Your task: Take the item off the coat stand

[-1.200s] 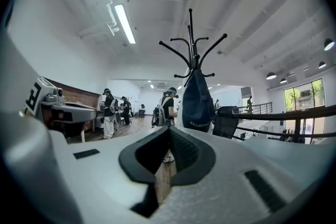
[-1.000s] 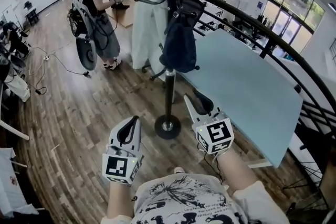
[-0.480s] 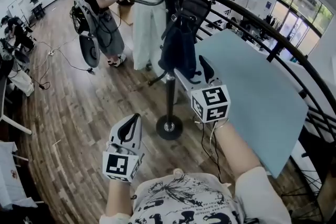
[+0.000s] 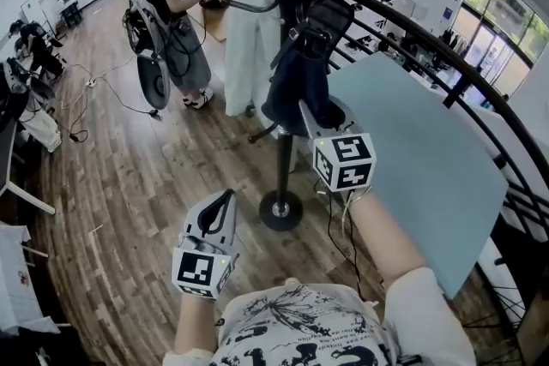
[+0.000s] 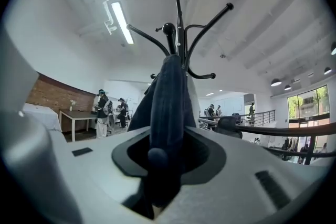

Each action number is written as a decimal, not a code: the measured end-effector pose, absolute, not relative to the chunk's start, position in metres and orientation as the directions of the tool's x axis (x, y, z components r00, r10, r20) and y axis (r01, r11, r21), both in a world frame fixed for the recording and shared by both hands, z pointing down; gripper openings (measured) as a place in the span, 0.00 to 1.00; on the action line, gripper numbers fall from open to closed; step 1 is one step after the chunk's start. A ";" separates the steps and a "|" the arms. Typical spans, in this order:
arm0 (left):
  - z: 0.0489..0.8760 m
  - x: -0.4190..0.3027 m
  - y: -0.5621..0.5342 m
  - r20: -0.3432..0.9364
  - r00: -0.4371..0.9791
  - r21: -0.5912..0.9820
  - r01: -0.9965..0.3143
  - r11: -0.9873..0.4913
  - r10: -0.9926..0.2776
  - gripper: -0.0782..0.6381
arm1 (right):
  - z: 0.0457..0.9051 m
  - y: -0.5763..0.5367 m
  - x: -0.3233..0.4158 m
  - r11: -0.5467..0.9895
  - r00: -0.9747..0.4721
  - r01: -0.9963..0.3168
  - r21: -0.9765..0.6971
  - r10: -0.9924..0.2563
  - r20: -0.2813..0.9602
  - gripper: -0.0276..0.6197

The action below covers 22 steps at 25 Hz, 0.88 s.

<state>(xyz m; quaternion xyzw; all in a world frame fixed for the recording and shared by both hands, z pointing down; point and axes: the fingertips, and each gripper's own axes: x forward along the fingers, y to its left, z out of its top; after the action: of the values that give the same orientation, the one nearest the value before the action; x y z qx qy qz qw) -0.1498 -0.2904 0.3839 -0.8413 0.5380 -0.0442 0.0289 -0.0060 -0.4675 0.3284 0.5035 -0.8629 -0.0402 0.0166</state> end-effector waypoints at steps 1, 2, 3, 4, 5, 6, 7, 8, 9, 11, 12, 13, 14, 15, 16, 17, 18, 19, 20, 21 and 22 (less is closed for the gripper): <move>0.383 -0.151 -0.291 0.043 0.413 -0.095 -0.905 -0.416 -0.910 0.12 | 0.327 -0.468 -0.004 0.481 -0.484 -0.872 0.089 -0.875 -0.018 0.19; 0.383 -0.153 -0.292 0.041 0.411 -0.095 -0.906 -0.413 -0.911 0.12 | 0.327 -0.468 -0.001 0.474 -0.477 -0.876 0.088 -0.879 -0.023 0.16; 0.383 -0.154 -0.293 0.040 0.409 -0.094 -0.907 -0.411 -0.912 0.12 | 0.326 -0.469 0.001 0.468 -0.471 -0.880 0.085 -0.882 -0.026 0.14; 0.383 -0.156 -0.294 0.040 0.406 -0.092 -0.908 -0.408 -0.913 0.12 | 0.326 -0.470 0.003 0.462 -0.465 -0.883 0.083 -0.885 -0.027 0.12; 0.383 -0.157 -0.294 0.039 0.405 -0.090 -0.909 -0.407 -0.914 0.12 | 0.325 -0.470 0.005 0.455 -0.458 -0.887 0.081 -0.888 -0.027 0.11; 0.384 -0.158 -0.295 0.036 0.407 -0.089 -0.908 -0.408 -0.913 0.12 | 0.324 -0.471 0.007 0.448 -0.452 -0.890 0.080 -0.892 -0.028 0.09; 0.386 -0.158 -0.295 0.032 0.411 -0.090 -0.907 -0.412 -0.911 0.12 | 0.323 -0.471 0.009 0.442 -0.445 -0.893 0.081 -0.895 -0.030 0.08; 0.387 -0.158 -0.296 0.030 0.414 -0.092 -0.905 -0.415 -0.910 0.12 | 0.320 -0.471 0.011 0.435 -0.439 -0.896 0.086 -0.898 -0.034 0.08; 0.386 -0.157 -0.296 0.032 0.417 -0.091 -0.904 -0.418 -0.908 0.12 | 0.317 -0.469 0.012 0.429 -0.433 -0.899 0.094 -0.900 -0.040 0.07; 0.385 -0.154 -0.293 0.044 0.425 -0.090 -0.900 -0.427 -0.904 0.12 | 0.308 -0.465 0.014 0.414 -0.423 -0.903 0.116 -0.904 -0.059 0.07; 0.386 -0.152 -0.292 0.050 0.430 -0.091 -0.897 -0.433 -0.902 0.12 | 0.302 -0.462 0.015 0.408 -0.418 -0.905 0.124 -0.905 -0.072 0.07; 0.387 -0.151 -0.291 0.052 0.435 -0.093 -0.894 -0.438 -0.899 0.12 | 0.296 -0.459 0.017 0.402 -0.414 -0.907 0.130 -0.906 -0.087 0.07; 0.388 -0.150 -0.290 0.053 0.440 -0.095 -0.891 -0.443 -0.897 0.12 | 0.289 -0.456 0.018 0.395 -0.409 -0.909 0.132 -0.907 -0.104 0.07; 0.390 -0.150 -0.289 0.053 0.445 -0.097 -0.889 -0.448 -0.894 0.12 | 0.282 -0.452 0.021 0.386 -0.401 -0.913 0.133 -0.908 -0.122 0.07; 0.392 -0.151 -0.289 0.055 0.449 -0.098 -0.886 -0.453 -0.892 0.12 | 0.276 -0.447 0.024 0.376 -0.392 -0.918 0.130 -0.909 -0.139 0.07; 0.394 -0.151 -0.288 0.060 0.453 -0.098 -0.884 -0.457 -0.889 0.12 | 0.271 -0.441 0.027 0.366 -0.383 -0.922 0.124 -0.911 -0.155 0.07; 0.395 -0.150 -0.288 0.065 0.458 -0.097 -0.881 -0.462 -0.887 0.12 | 0.267 -0.435 0.030 0.359 -0.375 -0.926 0.117 -0.912 -0.168 0.07; 0.397 -0.150 -0.287 0.070 0.462 -0.097 -0.879 -0.467 -0.884 0.12 | 0.263 -0.429 0.032 0.355 -0.370 -0.928 0.112 -0.912 -0.180 0.07; 0.398 -0.149 -0.287 0.072 0.467 -0.097 -0.876 -0.472 -0.881 0.12 | 0.260 -0.423 0.034 0.352 -0.367 -0.930 0.109 -0.911 -0.190 0.07; 0.398 -0.148 -0.287 0.072 0.472 -0.098 -0.873 -0.477 -0.879 0.12 | 0.258 -0.417 0.036 0.351 -0.366 -0.930 0.107 -0.909 -0.199 0.07; 0.399 -0.146 -0.286 0.072 0.476 -0.099 -0.871 -0.481 -0.877 0.12 | 0.256 -0.411 0.038 0.350 -0.365 -0.931 0.107 -0.908 -0.206 0.07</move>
<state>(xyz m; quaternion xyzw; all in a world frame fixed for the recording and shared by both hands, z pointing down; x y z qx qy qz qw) -0.1464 -0.2856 0.3993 -0.8587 0.5088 -0.0562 0.0241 0.0383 -0.4114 0.2565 0.5609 -0.8196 -0.1031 -0.0554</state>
